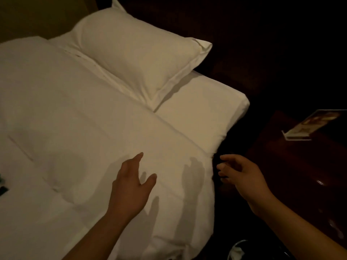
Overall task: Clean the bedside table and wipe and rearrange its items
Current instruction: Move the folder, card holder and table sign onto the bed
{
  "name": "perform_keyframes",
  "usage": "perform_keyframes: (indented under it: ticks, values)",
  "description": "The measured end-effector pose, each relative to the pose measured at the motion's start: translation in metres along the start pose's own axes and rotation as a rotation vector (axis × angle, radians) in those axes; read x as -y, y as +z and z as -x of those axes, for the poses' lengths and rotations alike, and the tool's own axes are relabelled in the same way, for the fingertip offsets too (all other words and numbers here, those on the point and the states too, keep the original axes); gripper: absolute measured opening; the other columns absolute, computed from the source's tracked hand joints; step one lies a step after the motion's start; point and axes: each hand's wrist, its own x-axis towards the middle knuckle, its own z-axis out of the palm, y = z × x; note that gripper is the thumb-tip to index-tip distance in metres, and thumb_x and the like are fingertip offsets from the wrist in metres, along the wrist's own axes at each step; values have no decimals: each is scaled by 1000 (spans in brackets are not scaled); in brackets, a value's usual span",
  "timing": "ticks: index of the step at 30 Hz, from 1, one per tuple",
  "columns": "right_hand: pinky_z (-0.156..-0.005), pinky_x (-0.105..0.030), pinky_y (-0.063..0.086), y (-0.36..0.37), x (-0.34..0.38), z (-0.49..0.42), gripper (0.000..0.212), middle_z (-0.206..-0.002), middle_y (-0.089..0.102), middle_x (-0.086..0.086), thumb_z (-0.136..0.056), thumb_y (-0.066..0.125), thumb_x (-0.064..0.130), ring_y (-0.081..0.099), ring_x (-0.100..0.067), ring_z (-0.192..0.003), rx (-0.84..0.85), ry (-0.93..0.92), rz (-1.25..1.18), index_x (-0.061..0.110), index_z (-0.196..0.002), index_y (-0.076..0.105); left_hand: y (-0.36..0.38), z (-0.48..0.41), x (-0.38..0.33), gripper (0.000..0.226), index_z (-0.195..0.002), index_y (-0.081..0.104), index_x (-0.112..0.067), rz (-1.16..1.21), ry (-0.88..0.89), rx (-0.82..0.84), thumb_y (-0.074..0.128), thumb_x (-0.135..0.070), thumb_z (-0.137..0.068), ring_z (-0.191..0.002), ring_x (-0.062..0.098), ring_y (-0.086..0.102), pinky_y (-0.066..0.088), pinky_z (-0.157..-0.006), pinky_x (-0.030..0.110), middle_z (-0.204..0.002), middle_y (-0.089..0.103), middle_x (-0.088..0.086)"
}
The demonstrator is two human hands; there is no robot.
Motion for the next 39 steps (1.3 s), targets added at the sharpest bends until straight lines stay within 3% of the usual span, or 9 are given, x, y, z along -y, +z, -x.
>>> perform_keyframes:
  ticks: [5, 8, 13, 17, 20, 23, 27, 34, 39]
  values:
    - [-74, -39, 60, -56, -13, -11, 19, -85, 73, -4, -86, 71, 15, 72, -25, -82, -128, -5, -41, 27, -101, 71, 43, -3, -44, 69, -153, 32, -33, 0, 68, 58, 64, -39, -91, -126, 22, 52, 42, -108, 48, -150, 39, -2]
    - [-75, -38, 61, -97, -14, -20, 21, -90, 71, 0, -88, 69, 14, 72, -19, -80, -211, -34, -11, 23, -107, 69, 69, -5, -66, 68, -152, 32, -33, -21, 125, 87, 63, -39, -92, -126, 19, 49, 41, -108, 48, -147, 42, -3]
    - [-77, -50, 59, -181, -3, -52, 39, -121, 58, 2, -90, 64, 17, 66, -24, -94, -421, -227, 398, 32, -125, 54, 106, -5, -93, 69, -152, 33, -33, -39, 179, 126, 63, -41, -90, -127, 18, 49, 43, -106, 46, -145, 43, -4]
    - [-91, -42, 54, -235, 14, -91, 60, -144, 36, -2, -87, 66, 10, 54, -25, -118, -572, -370, 622, 29, -138, 42, 128, -5, -109, 68, -152, 32, -33, -54, 205, 142, 63, -40, -91, -130, 17, 46, 42, -107, 43, -146, 44, -4]
    - [-90, -37, 47, -261, 23, -117, 79, -155, 23, -4, -85, 66, 7, 41, -26, -132, -567, -411, 745, 28, -149, 26, 145, -12, -125, 68, -151, 32, -35, -55, 220, 143, 62, -41, -91, -128, 19, 48, 42, -107, 44, -145, 44, -5]
    - [-78, -35, 47, -280, 33, -142, 87, -160, 15, 1, -85, 64, 8, 39, -28, -135, -500, -397, 942, 36, -152, 15, 163, -19, -141, 67, -151, 31, -37, -52, 236, 153, 60, -43, -91, -121, 22, 53, 43, -105, 46, -147, 43, -6]
    - [-83, -40, 51, -294, 38, -171, 80, -158, 24, -4, -88, 63, 12, 44, -32, -132, -325, -318, 1121, 32, -152, 19, 183, -22, -152, 67, -150, 34, -34, -56, 248, 167, 61, -42, -90, -125, 20, 51, 42, -106, 41, -144, 45, -5]
    - [-88, -38, 49, -301, 22, -187, 64, -149, 37, -8, -91, 61, 14, 50, -32, -124, -181, -264, 1126, 25, -148, 34, 196, -23, -157, 66, -149, 37, -33, -89, 264, 209, 63, -36, -89, -125, 14, 48, 37, -97, 27, -137, 47, -8]
    - [-79, -40, 50, -294, 23, -181, 26, -115, 58, -12, -92, 59, 16, 59, -31, -100, -247, -301, 1156, 14, -118, 62, 198, -27, -157, 65, -149, 37, -33, -79, 273, 191, 63, -35, -90, -124, 15, 49, 39, -96, 28, -138, 48, -7]
